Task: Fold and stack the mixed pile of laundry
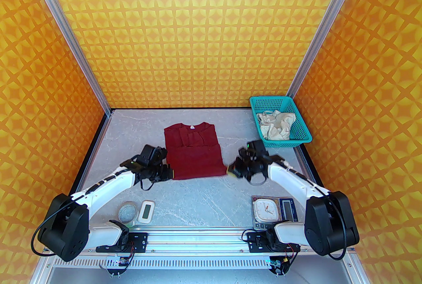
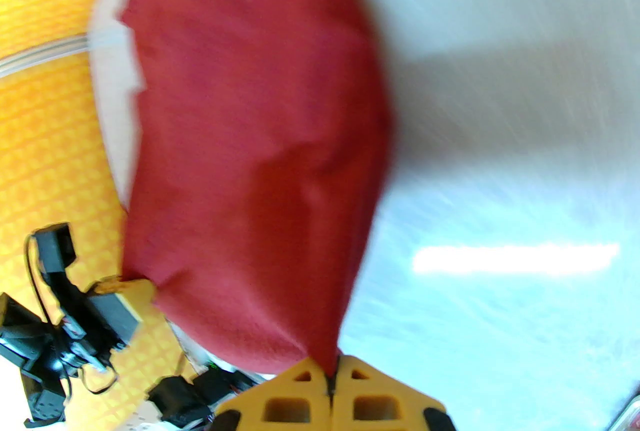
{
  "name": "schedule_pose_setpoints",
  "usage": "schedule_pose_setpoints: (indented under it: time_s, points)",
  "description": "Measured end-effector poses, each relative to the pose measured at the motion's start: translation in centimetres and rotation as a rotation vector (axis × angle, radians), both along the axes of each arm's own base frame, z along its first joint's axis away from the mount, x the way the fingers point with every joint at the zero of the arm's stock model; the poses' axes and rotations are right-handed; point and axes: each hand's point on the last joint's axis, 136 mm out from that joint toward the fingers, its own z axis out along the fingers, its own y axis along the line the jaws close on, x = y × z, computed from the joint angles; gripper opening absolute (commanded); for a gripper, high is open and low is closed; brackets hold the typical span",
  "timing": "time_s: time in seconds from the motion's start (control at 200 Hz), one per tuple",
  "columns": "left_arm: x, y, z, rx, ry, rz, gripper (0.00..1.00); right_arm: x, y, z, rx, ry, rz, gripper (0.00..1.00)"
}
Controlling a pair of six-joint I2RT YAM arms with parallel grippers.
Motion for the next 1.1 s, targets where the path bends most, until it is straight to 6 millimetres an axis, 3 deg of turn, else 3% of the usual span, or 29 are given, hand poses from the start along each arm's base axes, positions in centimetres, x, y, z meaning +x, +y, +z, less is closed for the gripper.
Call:
schedule_pose_setpoints:
  time_s: [0.17,0.315,0.445,0.625,0.91,1.1]
  points:
    - [5.6,0.7,4.9,-0.049,-0.103,0.072,0.00,7.4,1.4,8.2,0.021,-0.196,0.003,0.00]
    - [10.6,1.3,6.9,-0.087,-0.137,0.117,0.00,13.1,2.3,10.4,0.003,-0.269,0.007,0.00]
    - [15.4,1.8,6.8,-0.109,-0.138,0.144,0.00,17.6,3.1,9.1,-0.014,-0.265,0.011,0.00]
    - [20.9,2.7,4.0,-0.135,-0.100,0.187,0.00,22.7,3.9,5.2,-0.028,-0.231,0.012,0.00]
    - [26.0,4.5,0.0,-0.184,-0.051,0.262,0.00,28.0,4.8,-0.4,0.006,-0.203,0.015,0.00]
    - [28.6,5.6,-1.7,-0.217,-0.052,0.306,0.28,30.8,5.8,-3.5,0.053,-0.229,0.027,0.07]
